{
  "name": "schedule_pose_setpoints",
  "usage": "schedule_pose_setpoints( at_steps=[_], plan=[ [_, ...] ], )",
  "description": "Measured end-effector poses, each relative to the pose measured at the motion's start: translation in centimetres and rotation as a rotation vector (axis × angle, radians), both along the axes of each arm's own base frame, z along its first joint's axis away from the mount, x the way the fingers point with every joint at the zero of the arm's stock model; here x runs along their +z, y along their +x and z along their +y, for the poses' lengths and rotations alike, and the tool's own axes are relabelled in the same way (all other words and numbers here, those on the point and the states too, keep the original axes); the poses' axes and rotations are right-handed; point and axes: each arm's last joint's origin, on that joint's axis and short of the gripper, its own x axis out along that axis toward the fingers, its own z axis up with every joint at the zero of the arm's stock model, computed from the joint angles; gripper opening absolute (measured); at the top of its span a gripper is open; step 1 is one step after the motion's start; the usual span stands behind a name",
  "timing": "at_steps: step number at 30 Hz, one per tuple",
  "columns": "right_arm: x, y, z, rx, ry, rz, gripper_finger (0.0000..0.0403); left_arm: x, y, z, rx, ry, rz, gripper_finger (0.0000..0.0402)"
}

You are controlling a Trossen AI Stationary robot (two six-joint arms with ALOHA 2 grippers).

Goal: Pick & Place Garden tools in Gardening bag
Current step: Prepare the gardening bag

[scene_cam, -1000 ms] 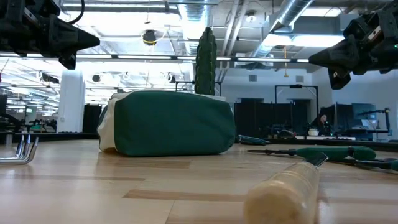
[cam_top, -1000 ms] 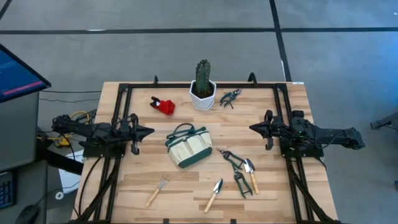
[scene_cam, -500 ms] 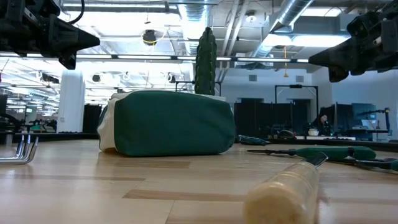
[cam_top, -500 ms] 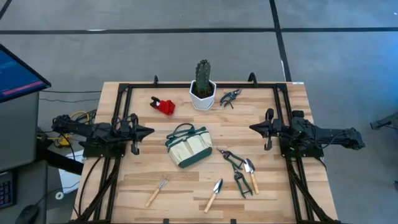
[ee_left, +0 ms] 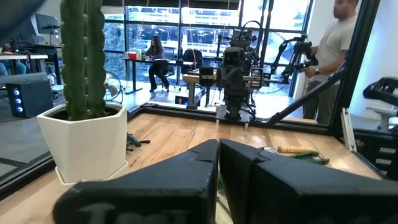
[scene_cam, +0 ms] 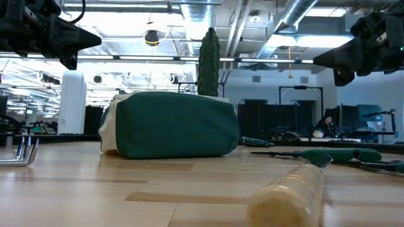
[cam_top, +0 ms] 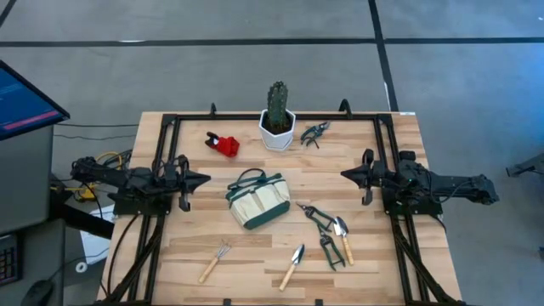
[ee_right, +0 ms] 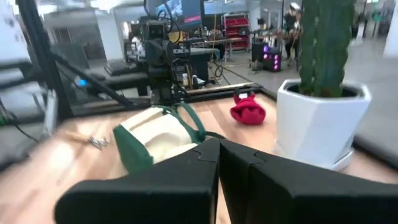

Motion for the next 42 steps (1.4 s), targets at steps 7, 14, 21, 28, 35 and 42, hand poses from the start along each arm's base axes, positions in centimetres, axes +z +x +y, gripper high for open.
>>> schedule_pose_setpoints(
  at_steps=[7, 14, 21, 28, 35, 42],
  plan=[
    [0.01, 0.0, 0.0, -0.004, 0.379, -0.063, 0.0, 0.06, 0.0, -0.01, -0.029, -0.323, -0.072, 0.0003],
    [0.01, 0.0, 0.01, -0.005, 0.463, -0.077, 0.0, 0.08, 0.0, -0.01, -0.043, -0.507, -0.112, 0.0003],
    [0.0, 0.0, 0.01, -0.006, 0.465, -0.077, 0.0, 0.13, -0.01, 0.01, -0.041, -0.506, -0.117, 0.0003],
    [0.01, 0.0, 0.01, -0.005, 0.465, -0.078, 0.0, 0.15, -0.01, 0.01, -0.041, -0.505, -0.119, 0.0003],
    [0.01, 0.0, 0.01, -0.005, 0.465, -0.077, 0.0, 0.17, -0.01, 0.01, -0.042, -0.506, -0.122, 0.0003],
    [0.0, 0.0, 0.01, -0.005, 0.465, -0.077, 0.0, 0.22, -0.02, 0.01, -0.043, -0.507, -0.126, 0.0003]
  ],
)
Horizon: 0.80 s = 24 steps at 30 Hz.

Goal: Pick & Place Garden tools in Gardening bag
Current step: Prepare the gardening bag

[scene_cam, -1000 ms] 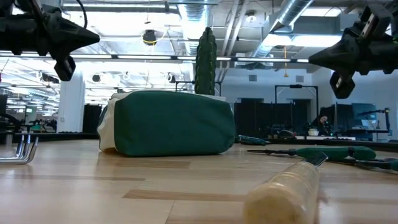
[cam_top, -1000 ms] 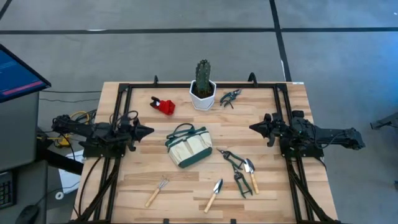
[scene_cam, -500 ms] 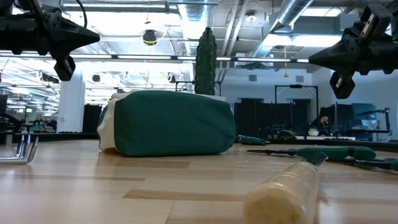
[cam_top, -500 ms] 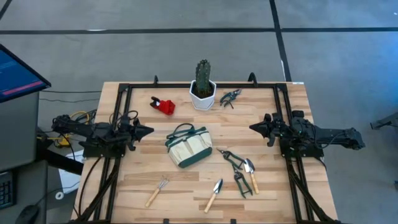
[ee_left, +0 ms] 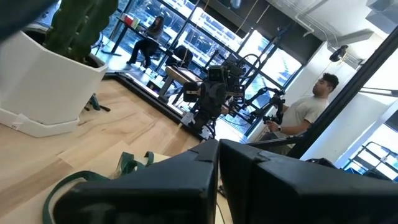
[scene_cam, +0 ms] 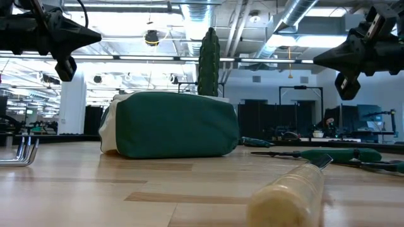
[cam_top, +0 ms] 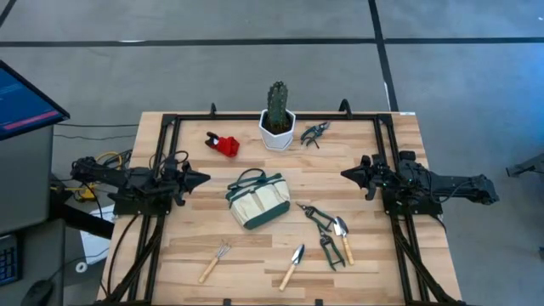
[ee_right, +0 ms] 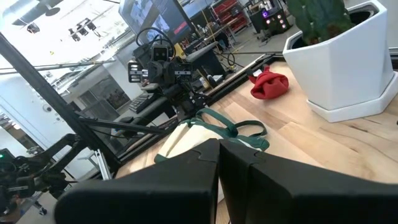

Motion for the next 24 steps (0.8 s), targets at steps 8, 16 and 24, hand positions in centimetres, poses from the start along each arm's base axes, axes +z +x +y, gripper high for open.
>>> schedule_pose_setpoints(
  at_steps=[8, 16, 24],
  plan=[
    [0.01, 0.0, 0.0, 0.0, 0.0, 0.0, 0.0, 0.0, 0.0, 0.0, 0.0, 0.0, 0.0, 0.0003],
    [0.01, 0.0, 0.0, 0.0, 0.0, -0.001, 0.0, 0.06, -0.01, 0.0, -0.001, -0.002, -0.007, 0.0003],
    [0.26, 0.02, 0.0, 0.0, -0.001, -0.035, 0.0, 0.4, -0.05, 0.01, 0.0, -0.011, -0.041, 0.0003]
  ],
)
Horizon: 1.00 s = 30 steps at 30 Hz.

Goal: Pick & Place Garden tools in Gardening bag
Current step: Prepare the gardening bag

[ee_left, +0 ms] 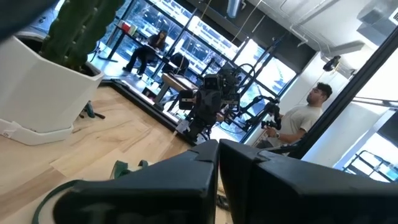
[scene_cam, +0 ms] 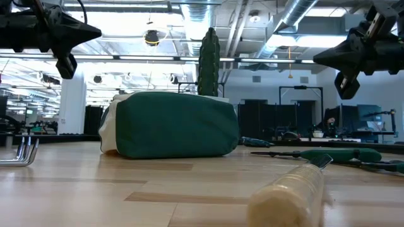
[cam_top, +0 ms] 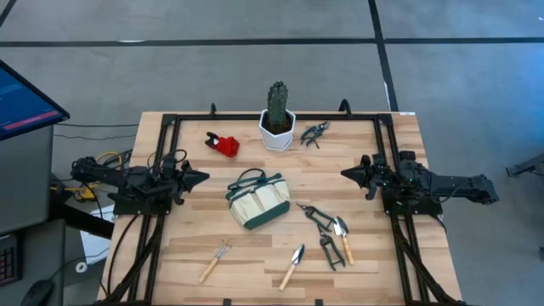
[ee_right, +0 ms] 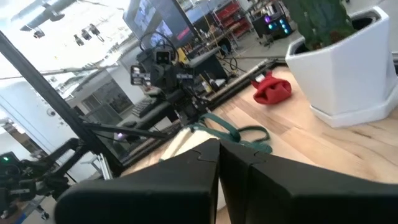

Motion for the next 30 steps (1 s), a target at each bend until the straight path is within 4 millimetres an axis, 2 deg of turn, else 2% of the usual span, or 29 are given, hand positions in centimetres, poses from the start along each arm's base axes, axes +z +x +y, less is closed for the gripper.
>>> schedule_pose_setpoints(
  at_steps=[15, 23, 30],
  plan=[
    [0.9, -0.1, 0.0, -0.001, -0.015, -0.091, 0.0, 0.6, -0.1, 0.0, 0.0, -0.017, -0.059, 0.0003],
    [2.0, -0.3, 0.0, -0.015, -0.134, -0.184, 0.0, 0.9, 0.1, 0.0, 0.016, 0.055, -0.065, 0.0003],
    [2.5, -0.4, 0.0, -0.019, -0.147, -0.228, 0.0, 1.4, 0.7, -0.2, 0.024, 0.074, -0.087, 0.0003]
  ],
)
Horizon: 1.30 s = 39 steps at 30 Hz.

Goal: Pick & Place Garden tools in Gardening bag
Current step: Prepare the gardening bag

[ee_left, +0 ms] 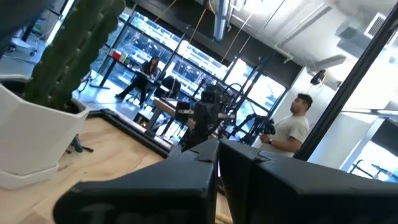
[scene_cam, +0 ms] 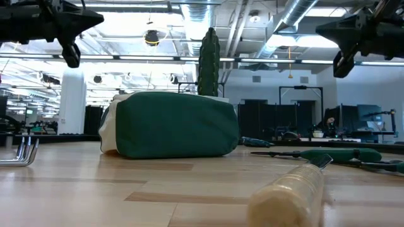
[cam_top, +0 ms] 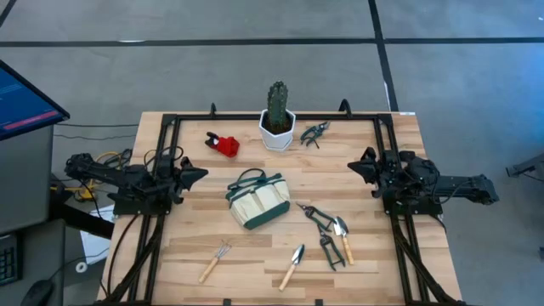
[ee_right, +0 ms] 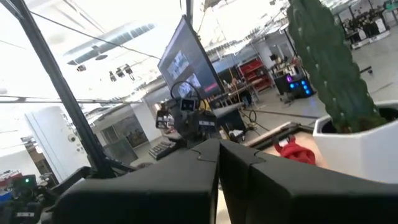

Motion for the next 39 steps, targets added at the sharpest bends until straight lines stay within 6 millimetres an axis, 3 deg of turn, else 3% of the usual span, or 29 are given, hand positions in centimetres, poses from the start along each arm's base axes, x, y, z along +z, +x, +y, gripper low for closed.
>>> schedule_pose_setpoints(
  at_steps=[11, 20, 25, 32, 39],
  plan=[
    [0.3, -0.1, 0.0, 0.0, -0.001, -0.015, 0.0, 2.5, 2.2, -0.7, 0.001, 0.038, 0.115, 0.0003],
    [4.5, -0.1, 0.0, -0.024, -0.086, -0.012, 0.0, 5.2, 3.3, -1.1, 0.018, 0.164, 0.131, 0.0003],
    [6.2, 1.6, 0.0, -0.028, -0.123, 0.118, 0.0, 5.6, 3.3, -1.0, 0.029, 0.176, 0.126, 0.0003],
    [7.3, 5.6, -0.2, -0.014, -0.119, 0.317, 0.0, 5.2, 3.8, -1.2, 0.008, 0.115, 0.14, 0.0003],
    [9.7, 8.5, -0.3, -0.005, -0.119, 0.36, 0.0, 4.7, 4.4, -1.4, -0.007, 0.054, 0.17, 0.0003]
  ],
)
